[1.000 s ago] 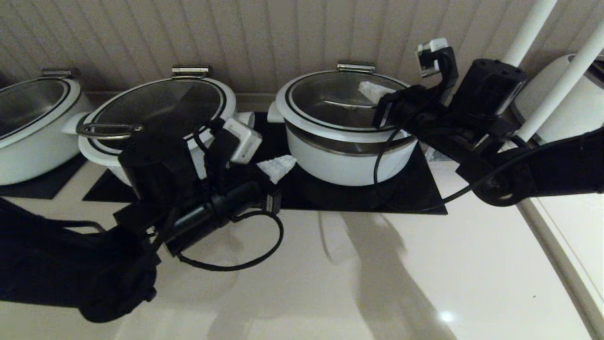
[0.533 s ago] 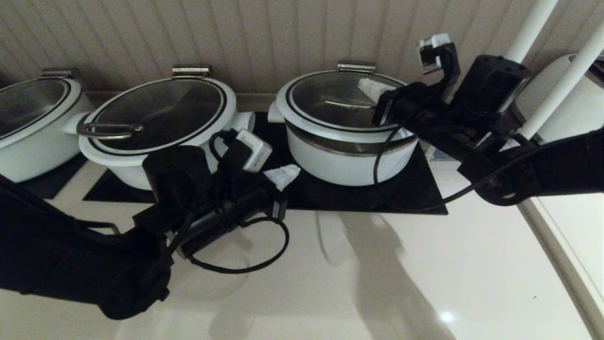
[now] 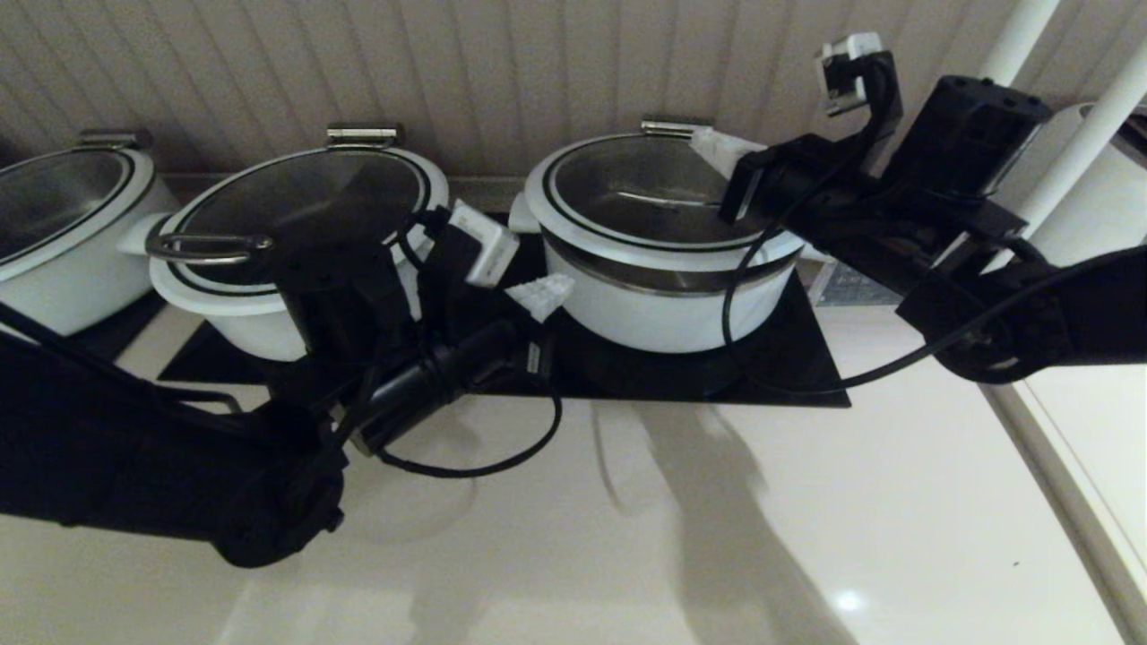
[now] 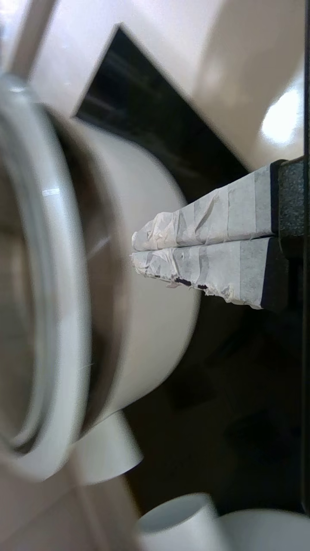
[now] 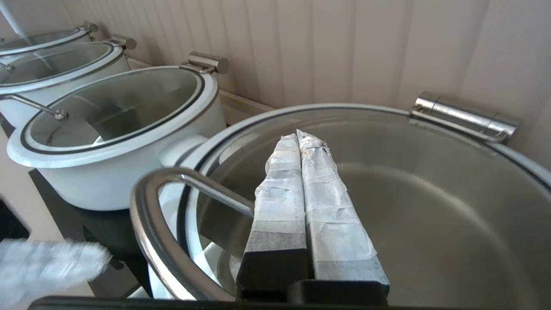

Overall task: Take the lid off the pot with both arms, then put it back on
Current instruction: Hold the pot lid with the left arm

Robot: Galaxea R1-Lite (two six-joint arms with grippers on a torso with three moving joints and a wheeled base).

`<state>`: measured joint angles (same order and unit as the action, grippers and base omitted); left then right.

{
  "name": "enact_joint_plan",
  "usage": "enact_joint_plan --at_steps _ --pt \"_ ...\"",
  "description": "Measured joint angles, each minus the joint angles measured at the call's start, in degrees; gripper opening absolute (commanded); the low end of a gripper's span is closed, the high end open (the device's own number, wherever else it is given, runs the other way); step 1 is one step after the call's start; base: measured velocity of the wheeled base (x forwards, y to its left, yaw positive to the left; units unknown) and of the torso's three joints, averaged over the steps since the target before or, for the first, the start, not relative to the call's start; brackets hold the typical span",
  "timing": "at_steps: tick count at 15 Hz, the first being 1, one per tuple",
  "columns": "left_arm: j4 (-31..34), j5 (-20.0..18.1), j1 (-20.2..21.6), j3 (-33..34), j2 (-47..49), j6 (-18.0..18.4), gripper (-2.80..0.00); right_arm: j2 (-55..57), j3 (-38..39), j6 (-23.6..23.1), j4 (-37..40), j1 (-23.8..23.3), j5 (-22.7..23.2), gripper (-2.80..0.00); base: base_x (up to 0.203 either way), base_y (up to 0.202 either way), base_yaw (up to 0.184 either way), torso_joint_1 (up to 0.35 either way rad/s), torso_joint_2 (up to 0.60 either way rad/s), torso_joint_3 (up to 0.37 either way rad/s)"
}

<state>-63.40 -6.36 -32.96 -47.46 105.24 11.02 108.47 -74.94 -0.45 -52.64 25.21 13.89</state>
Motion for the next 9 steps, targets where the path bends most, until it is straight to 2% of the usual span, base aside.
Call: enact_joint_plan --at_steps 7,9 --pt "0.1 0.4 0.0 -1.8 1.6 0.0 -2.80 -3.8 0.9 2.0 0.4 -0.5 -0.5 -2.80 0.000 0.000 0.000 0.000 0.00 0.000" --pt "0.1 0.4 0.0 -2.1 1.8 0.0 -2.80 -6.1 1.9 2.2 2.9 -0.7 -0.2 -2.80 0.000 0.000 0.000 0.000 0.00 0.000"
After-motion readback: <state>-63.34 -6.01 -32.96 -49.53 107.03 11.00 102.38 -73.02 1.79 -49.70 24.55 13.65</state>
